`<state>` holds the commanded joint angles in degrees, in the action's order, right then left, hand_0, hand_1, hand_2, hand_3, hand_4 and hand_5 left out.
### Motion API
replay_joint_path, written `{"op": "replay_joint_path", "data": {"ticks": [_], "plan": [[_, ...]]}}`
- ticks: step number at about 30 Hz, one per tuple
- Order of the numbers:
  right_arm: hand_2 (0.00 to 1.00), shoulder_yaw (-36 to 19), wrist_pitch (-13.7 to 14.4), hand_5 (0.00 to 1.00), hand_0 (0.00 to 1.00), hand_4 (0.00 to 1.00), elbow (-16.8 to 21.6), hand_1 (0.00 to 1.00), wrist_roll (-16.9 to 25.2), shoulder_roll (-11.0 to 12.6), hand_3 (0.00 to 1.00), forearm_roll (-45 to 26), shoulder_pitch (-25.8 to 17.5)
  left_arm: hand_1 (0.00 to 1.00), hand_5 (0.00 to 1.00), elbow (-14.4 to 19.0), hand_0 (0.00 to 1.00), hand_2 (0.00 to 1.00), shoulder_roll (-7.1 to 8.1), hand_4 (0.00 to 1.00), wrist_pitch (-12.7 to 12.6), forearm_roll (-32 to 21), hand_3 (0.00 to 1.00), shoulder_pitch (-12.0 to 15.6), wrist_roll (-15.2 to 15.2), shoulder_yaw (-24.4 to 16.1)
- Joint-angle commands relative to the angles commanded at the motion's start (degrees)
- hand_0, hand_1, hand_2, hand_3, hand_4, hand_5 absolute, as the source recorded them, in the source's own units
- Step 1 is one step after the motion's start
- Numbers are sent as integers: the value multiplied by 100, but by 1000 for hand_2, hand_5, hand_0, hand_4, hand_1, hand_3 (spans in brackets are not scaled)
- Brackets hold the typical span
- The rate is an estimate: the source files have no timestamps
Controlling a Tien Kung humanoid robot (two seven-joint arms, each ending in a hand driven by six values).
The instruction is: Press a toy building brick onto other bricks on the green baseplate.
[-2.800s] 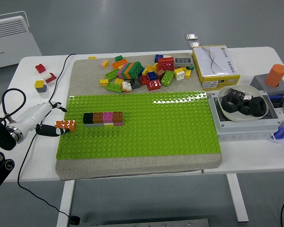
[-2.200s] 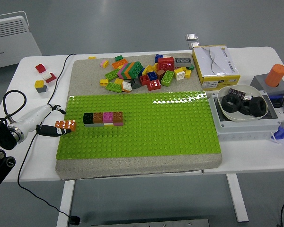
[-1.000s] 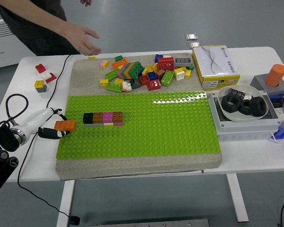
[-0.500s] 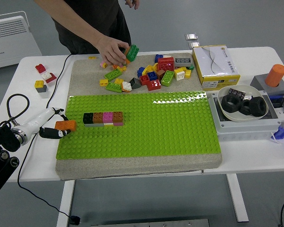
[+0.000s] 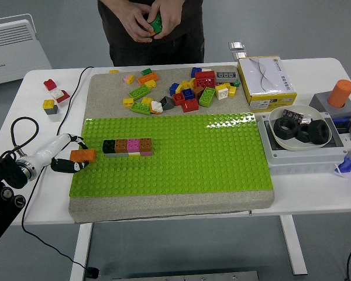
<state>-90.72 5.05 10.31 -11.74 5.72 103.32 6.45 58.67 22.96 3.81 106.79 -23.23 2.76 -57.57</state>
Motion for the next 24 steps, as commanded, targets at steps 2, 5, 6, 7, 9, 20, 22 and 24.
{"op": "replay_joint_path", "data": {"ticks": [2, 5, 6, 7, 9, 20, 22, 24], "plan": [[755, -1, 1, 998, 696, 820, 0, 681, 0, 2, 811, 1, 5, 901, 17, 3, 903, 860, 0, 741, -14, 1, 486, -4, 4, -15], [755, 8, 2, 998, 696, 820, 0, 681, -1, 5, 811, -6, 11, 901, 17, 18, 903, 860, 0, 741, -35, 16, 486, -15, 10, -55], [755, 12, 2, 998, 696, 820, 0, 681, -1, 6, 811, -8, 13, 901, 17, 26, 903, 860, 0, 741, -38, 23, 486, -18, 10, -68], [755, 14, 2, 998, 696, 820, 0, 681, -2, 7, 811, -9, 14, 901, 17, 36, 903, 860, 1, 741, -40, 29, 486, -21, 11, -82], [753, 18, 2, 998, 697, 820, 0, 682, -3, 9, 810, -9, 15, 904, 21, 69, 903, 860, 7, 739, -37, 36, 487, -29, 11, -122], [752, 27, 4, 998, 696, 818, 0, 681, -3, 26, 807, -15, 18, 909, 28, 543, 905, 872, 39, 736, 210, -339, 496, -6, -206, -421], [752, 15, 3, 998, 696, 818, 0, 681, -2, 31, 807, -6, 15, 909, 28, 697, 905, 872, -4, 736, 295, -457, 496, 23, -300, -503], [752, -9, 1, 998, 696, 818, 0, 681, -1, 39, 807, 16, 12, 909, 28, 884, 905, 872, -110, 736, 397, -581, 496, 61, -442, -627]]}}
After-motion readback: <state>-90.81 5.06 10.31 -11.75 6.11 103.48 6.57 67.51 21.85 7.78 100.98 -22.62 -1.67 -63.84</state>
